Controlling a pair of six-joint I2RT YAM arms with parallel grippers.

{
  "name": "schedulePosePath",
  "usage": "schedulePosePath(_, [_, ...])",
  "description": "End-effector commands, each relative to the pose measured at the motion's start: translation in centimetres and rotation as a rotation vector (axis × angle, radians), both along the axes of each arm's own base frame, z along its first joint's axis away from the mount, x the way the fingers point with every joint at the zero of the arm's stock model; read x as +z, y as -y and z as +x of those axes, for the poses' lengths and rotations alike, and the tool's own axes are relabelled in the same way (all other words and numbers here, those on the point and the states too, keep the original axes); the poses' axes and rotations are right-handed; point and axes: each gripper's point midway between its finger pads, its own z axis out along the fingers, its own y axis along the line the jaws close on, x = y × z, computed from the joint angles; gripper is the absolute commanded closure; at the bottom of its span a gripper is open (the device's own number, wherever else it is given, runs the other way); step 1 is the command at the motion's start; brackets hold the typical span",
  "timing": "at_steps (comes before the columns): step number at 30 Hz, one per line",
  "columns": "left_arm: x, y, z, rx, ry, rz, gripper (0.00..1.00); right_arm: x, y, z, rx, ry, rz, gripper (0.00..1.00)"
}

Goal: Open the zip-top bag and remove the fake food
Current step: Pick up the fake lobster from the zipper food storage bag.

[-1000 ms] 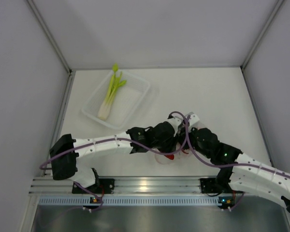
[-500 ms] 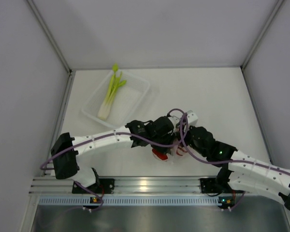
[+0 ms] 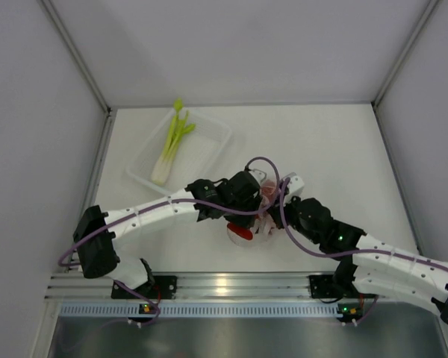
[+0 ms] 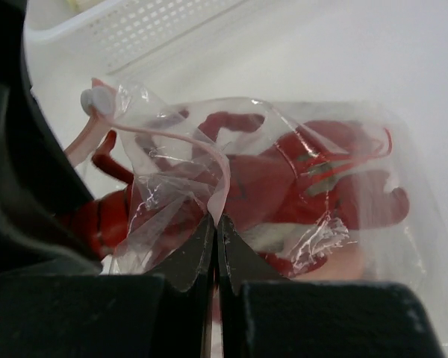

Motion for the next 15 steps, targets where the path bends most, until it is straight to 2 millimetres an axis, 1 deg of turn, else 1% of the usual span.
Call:
schedulePosePath(1, [2.8,0.2,3.0,0.137,0.092,-0.051,1.00,0.4,-2.6,-2.1,0.152,0.006,0.041,1.00])
schedulePosePath(3, [2.8,0.2,3.7,0.175,0.098,-0.051,1.00,0.6,-3.3,-2.8,0.197,0.023,0.032,1.00])
schedulePosePath(6, [3.1,0.5,4.2,0.177,0.072,-0.072,1.00,-0.2,-3.3,-2.9,0.194,0.034,-0.024,1.00])
schedulePosePath(7, [3.2,0.9,3.8,0.157,0.047,-0.086,1.00,-0.8,-2.6,-2.3,0.148,0.035,-0.062,1.00])
schedulePosePath(9, [3.6,1.5,3.3,0.114,0.015,-0.112,1.00,-1.2,-2.2,-2.0,0.112,0.038,-0.095,1.00])
schedulePosePath(10, [3.5,2.1,2.2,0.067,-0.038,-0.134,1.00,-1.5,-1.6,-1.4,0.064,0.043,-0.121,1.00])
schedulePosePath(12, [3.5,2.5,1.4,0.019,-0.073,-0.147,1.00,-1.5,-1.1,-0.9,0.015,0.050,-0.133,1.00])
schedulePosePath(13, [3.4,2.5,1.0,-0.001,-0.087,-0.150,1.00,-1.4,-0.5,-0.2,-0.038,0.063,-0.148,1.00])
schedulePosePath(14, [3.5,2.5,0.5,-0.023,-0.102,-0.160,1.00,-2.0,0.1,-0.1,-0.059,0.052,-0.182,1.00])
schedulePosePath(15, [3.3,2.3,0.1,-0.032,-0.112,-0.157,1.00,-1.9,0.4,0.1,-0.086,0.057,-0.189,1.00])
